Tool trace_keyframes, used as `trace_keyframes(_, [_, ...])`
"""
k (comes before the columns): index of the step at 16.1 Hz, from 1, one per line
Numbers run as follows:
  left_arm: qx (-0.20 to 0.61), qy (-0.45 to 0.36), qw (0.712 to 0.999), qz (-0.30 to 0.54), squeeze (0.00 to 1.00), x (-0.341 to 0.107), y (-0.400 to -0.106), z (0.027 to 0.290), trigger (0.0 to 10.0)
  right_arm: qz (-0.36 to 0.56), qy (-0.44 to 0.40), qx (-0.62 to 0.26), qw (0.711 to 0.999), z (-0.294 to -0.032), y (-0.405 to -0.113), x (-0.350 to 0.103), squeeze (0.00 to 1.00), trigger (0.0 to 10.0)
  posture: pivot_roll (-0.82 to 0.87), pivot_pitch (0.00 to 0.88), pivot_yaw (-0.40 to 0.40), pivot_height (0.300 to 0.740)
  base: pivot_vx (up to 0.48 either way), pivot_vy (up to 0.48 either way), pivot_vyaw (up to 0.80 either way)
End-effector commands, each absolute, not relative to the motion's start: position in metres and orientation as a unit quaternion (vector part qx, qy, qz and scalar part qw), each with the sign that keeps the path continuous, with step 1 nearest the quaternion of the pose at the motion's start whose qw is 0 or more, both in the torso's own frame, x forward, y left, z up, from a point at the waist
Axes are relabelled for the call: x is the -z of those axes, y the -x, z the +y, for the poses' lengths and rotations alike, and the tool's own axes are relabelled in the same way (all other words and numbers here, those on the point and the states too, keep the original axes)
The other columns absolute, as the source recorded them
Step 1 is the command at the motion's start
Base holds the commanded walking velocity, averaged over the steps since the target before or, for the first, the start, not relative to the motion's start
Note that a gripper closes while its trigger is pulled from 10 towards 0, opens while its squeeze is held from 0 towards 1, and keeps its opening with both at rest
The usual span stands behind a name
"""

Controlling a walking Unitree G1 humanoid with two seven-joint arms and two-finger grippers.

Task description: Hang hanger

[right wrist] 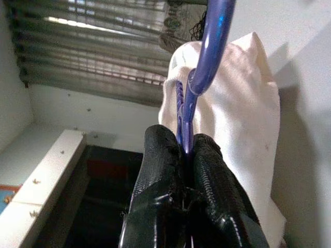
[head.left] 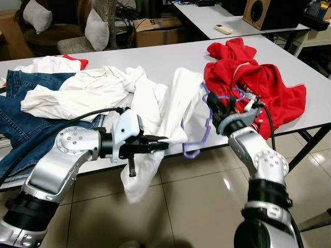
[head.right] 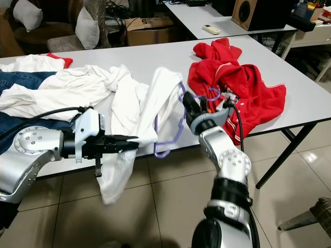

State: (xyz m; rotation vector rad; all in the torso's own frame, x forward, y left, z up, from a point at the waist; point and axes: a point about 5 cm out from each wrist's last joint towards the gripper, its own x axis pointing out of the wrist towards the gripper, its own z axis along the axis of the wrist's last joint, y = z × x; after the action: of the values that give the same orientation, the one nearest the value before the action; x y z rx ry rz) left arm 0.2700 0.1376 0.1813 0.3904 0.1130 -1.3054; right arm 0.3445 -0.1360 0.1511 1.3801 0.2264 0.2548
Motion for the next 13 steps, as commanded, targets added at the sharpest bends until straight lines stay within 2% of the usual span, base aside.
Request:
trace_keyframes(1, [0.613, -0.195, 0.764, 0.049, 0.00, -0.182, -0.266, 0.137, 0.0, 0.087, -0.648, -0.098, 0.750, -0.142, -0.350, -0.156, 0.00, 10.0, -0.06, 0.000, 0.047, 0.740, 0.000, 0.000, 0.00])
trace_keyframes(5, [0.640, -0.210, 0.737, 0.045, 0.00, -0.184, -0.258, 0.132, 0.0, 0.086, -0.669, -0.051, 0.736, -0.152, -0.363, -0.150, 0.00, 10.0, -0.05, 0.000, 0.037, 0.740, 0.000, 0.000, 0.00])
trace_keyframes(9, [0.653, -0.225, 0.722, 0.046, 0.00, -0.182, -0.257, 0.125, 0.0, 0.083, -0.676, -0.042, 0.731, -0.153, -0.372, -0.153, 0.00, 10.0, -0.04, 0.000, 0.034, 0.740, 0.000, 0.000, 0.00])
trace_keyframes(11, [0.652, -0.228, 0.722, 0.033, 0.00, -0.184, -0.260, 0.119, 0.0, 0.090, -0.671, -0.051, 0.734, -0.146, -0.374, -0.154, 0.00, 10.0, -0.04, 0.000, 0.033, 0.740, 0.000, 0.000, 0.00])
trace_keyframes(13, [0.647, -0.201, 0.735, -0.011, 0.00, -0.195, -0.265, 0.105, 0.0, 0.106, -0.662, -0.069, 0.739, -0.131, -0.373, -0.152, 0.00, 10.0, -0.05, 0.000, 0.034, 0.740, 0.000, 0.000, 0.00])
